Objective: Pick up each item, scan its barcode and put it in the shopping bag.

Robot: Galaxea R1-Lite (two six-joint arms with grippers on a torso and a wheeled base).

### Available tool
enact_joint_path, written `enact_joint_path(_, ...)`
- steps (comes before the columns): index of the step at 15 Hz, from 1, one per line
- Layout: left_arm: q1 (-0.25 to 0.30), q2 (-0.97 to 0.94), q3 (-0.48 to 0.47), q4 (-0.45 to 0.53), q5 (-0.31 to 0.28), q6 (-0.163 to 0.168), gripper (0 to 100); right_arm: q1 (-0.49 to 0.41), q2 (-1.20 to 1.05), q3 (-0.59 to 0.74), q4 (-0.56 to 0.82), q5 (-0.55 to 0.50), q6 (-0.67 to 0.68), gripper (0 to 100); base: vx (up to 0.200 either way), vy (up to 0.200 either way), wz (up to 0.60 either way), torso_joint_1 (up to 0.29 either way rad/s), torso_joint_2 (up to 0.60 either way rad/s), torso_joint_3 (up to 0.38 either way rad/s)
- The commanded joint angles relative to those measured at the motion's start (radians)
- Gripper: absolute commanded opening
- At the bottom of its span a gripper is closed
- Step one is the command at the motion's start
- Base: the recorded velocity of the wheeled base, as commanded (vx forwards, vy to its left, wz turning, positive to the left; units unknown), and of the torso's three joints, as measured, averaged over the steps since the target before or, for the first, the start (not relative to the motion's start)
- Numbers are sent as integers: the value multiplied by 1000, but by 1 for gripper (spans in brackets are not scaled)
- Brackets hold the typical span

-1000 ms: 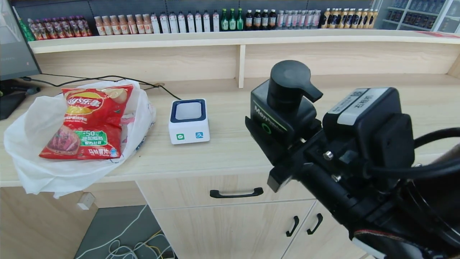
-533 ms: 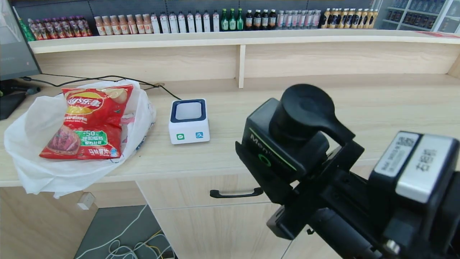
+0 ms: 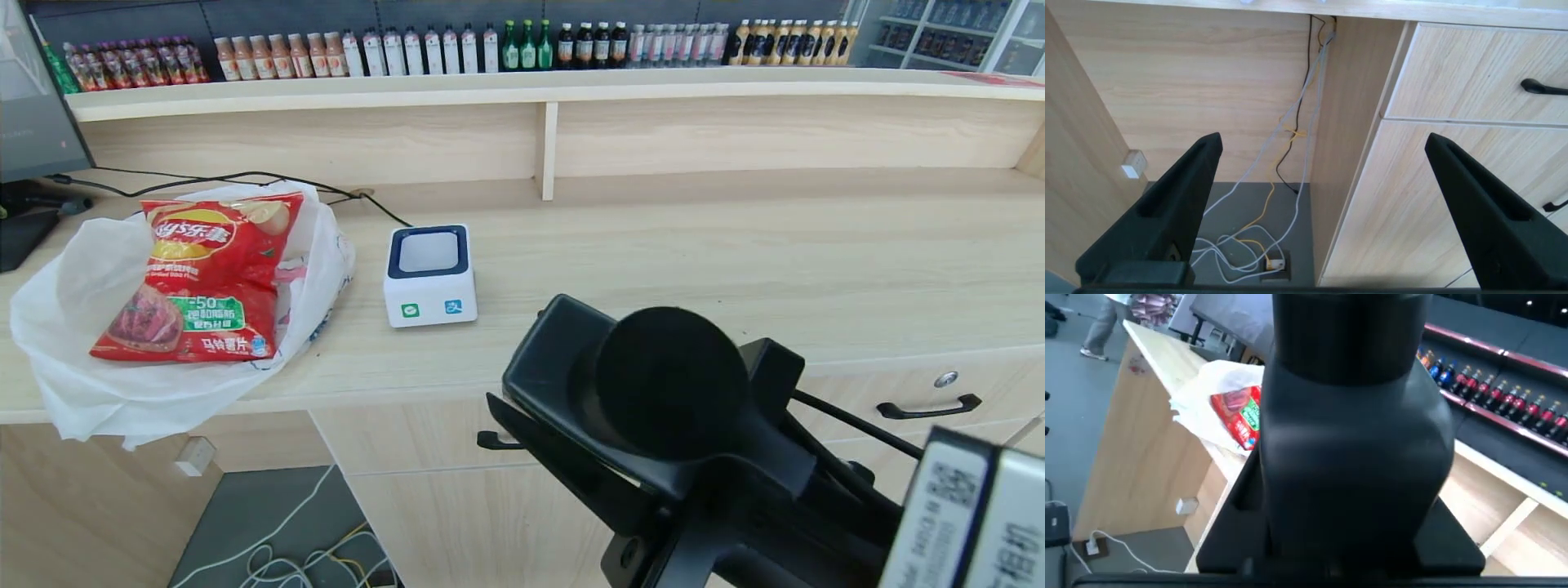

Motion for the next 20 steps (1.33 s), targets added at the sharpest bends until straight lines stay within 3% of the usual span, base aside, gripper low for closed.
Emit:
enact_joint_path(1,0,0,0,0,0,-1,100,-1,10,-2,0,9,-10,0,0,0,0,0,0,0)
enact_joint_path(6,0,0,0,0,2,-1,100,1,-12,7,0,166,-67,0,0,0,0,0,0,0)
enact_joint_path(7,0,0,0,0,2,-1,100,1,8,3,0,205,-210,0,0,0,0,0,0,0)
enact_joint_path(8,0,0,0,0,2,-1,100,1,18,1,0,209,-257,0,0,0,0,0,0,0)
enact_joint_path(14,0,0,0,0,2,-1,100,1,15,3,0,347,-469,0,0,0,0,0,0,0)
enact_joint_path(20,-2,0,0,0,0,-1,100,-4,24,-91,0,420,-685,0,0,0,0,0,0,0)
